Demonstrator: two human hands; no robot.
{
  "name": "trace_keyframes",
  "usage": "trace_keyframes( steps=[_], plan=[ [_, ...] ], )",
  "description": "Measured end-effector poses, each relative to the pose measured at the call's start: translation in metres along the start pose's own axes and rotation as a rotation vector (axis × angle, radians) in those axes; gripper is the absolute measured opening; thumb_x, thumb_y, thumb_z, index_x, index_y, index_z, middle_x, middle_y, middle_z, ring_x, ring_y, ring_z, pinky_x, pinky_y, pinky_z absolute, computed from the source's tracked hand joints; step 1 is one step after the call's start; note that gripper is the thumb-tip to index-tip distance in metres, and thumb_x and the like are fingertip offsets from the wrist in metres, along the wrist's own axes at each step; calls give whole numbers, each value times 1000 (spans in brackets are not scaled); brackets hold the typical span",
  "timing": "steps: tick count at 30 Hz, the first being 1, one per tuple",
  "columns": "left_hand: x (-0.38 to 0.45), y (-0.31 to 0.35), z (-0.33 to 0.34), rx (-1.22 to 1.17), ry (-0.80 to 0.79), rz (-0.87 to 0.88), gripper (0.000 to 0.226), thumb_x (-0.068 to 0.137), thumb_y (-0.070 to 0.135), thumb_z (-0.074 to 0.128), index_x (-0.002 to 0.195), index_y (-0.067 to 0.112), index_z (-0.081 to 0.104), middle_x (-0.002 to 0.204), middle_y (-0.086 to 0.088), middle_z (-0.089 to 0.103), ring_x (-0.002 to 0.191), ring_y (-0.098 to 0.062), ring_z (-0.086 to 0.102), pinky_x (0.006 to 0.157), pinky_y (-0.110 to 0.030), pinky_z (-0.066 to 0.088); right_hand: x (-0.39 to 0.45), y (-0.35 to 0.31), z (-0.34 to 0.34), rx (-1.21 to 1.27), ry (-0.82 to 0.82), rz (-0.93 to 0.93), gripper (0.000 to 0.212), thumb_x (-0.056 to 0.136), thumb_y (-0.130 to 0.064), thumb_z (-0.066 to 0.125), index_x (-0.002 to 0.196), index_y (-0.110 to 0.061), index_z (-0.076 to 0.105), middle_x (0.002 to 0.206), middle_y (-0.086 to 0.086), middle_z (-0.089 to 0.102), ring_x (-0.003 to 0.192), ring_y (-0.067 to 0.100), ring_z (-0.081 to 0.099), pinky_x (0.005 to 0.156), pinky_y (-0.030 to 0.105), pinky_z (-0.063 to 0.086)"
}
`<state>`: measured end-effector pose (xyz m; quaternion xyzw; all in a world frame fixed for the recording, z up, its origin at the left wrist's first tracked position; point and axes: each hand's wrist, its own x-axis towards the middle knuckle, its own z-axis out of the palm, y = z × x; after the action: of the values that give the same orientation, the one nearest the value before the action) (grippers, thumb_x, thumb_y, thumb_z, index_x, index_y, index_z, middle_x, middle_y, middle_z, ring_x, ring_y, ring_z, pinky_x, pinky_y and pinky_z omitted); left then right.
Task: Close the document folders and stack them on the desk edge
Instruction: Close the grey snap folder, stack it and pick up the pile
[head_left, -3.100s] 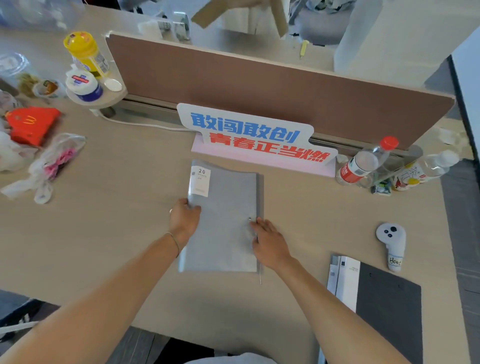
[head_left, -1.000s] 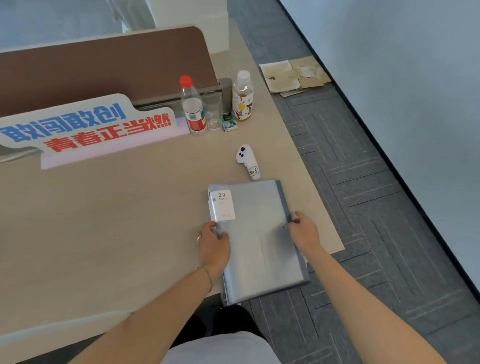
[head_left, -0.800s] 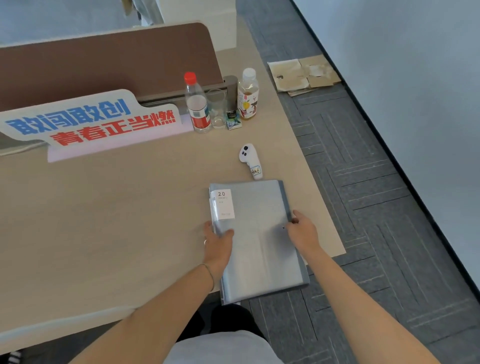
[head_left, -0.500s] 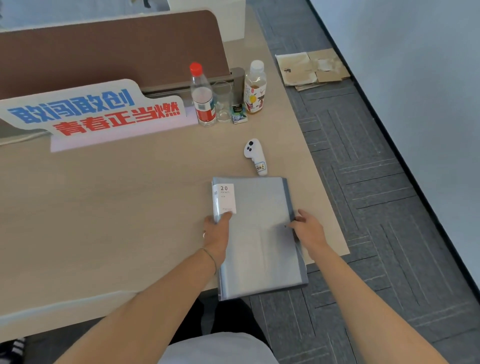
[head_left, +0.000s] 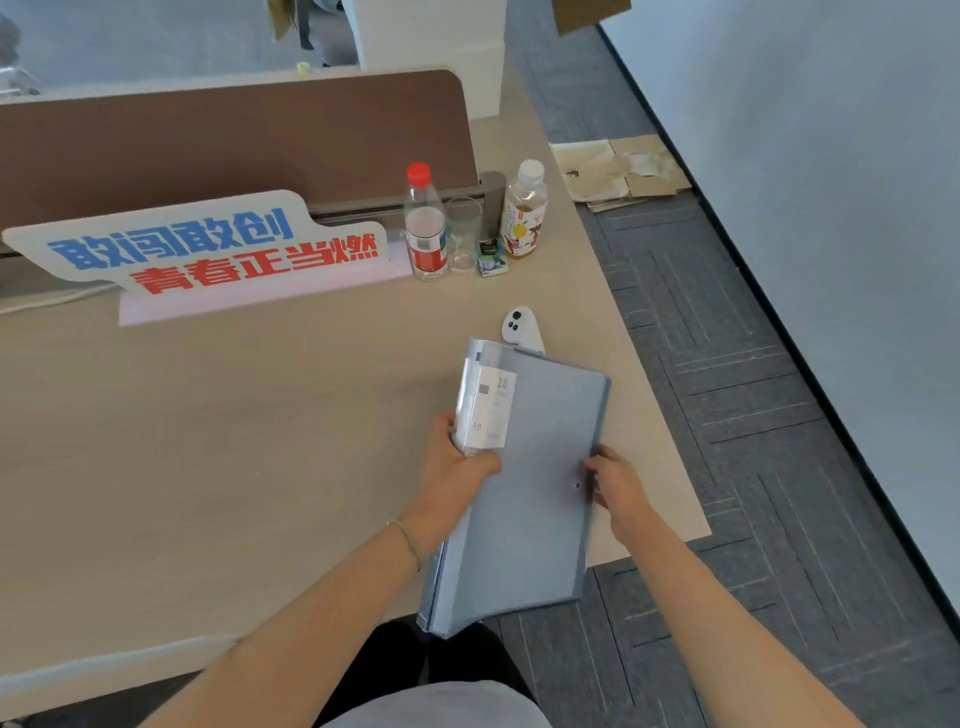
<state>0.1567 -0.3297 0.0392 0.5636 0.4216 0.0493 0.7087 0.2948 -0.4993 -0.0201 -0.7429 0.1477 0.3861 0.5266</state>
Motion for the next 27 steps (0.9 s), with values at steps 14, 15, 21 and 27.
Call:
trace_keyframes(
  steps=[14,15,21,27],
  plan=[
    [3,6,-103,168,185,485,52,91,1,60,134,29,62,128,9,70,123,-11,64,104,-42,52,-54,-87,100,374,-19,-611,37,79,15,30,93,-6,57,81,-13,60,70,-6,54,65,10,42],
    [2,8,-103,183,216,483,59,87,-2,55,125,42,65,121,17,71,119,-4,64,99,-35,53,-53,-81,106,347,-22,-622,37,79,11,32,101,-4,57,89,-8,60,76,-6,56,69,10,43],
    [20,3,-100,39,280,441,54,82,7,52,136,13,56,128,4,68,121,-7,62,101,-29,51,-36,-59,110,154,34,-655,51,86,6,37,130,-12,55,123,-2,64,114,8,58,98,21,44],
    [31,23,-101,-111,322,385,56,76,-3,49,123,26,55,114,7,67,101,-2,63,88,-25,54,-33,-70,119,-77,116,-687,36,89,4,39,116,-16,49,104,-13,64,94,0,59,85,34,46]
  ],
)
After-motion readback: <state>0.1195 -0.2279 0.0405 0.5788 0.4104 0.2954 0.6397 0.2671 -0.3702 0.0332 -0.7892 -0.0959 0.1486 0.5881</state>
